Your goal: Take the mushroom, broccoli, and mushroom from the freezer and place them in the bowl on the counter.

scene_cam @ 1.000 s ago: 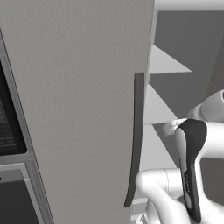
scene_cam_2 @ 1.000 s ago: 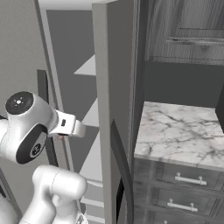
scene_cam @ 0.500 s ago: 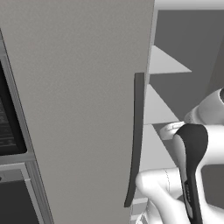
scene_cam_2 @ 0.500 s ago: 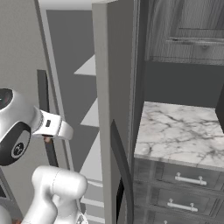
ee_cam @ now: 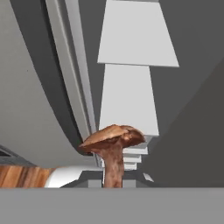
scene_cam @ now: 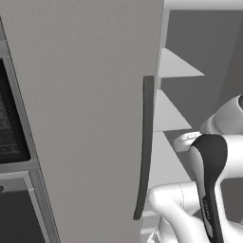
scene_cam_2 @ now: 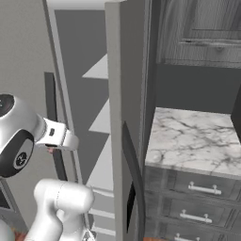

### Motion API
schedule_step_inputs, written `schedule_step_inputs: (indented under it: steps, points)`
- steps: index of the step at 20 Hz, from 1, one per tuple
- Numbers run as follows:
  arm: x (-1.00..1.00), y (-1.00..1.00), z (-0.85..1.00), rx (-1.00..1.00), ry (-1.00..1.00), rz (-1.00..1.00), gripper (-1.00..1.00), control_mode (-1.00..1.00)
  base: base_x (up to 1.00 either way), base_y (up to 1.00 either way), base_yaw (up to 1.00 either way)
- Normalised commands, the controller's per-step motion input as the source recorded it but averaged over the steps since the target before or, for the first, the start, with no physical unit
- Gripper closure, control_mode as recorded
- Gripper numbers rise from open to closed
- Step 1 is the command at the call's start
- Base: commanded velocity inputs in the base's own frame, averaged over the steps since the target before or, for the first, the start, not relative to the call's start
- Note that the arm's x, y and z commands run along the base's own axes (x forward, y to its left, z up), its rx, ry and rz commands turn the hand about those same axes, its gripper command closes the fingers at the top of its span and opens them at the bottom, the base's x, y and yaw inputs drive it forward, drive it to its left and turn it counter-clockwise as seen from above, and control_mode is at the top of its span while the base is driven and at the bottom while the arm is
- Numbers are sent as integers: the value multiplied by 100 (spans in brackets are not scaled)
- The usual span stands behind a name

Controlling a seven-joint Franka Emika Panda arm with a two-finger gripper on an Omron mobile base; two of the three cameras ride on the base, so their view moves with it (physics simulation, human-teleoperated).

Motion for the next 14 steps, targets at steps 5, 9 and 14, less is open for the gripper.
schedule_step_inputs:
  steps: [5, 9, 14]
  points:
    - [0, 0, 0, 0, 0, 0, 100, 100, -100, -1, 0]
    - [0, 0, 0, 0, 0, 0, 100, 100, -100, -10, 0]
    - [0, 0, 0, 0, 0, 0, 100, 100, -24, -66, -5]
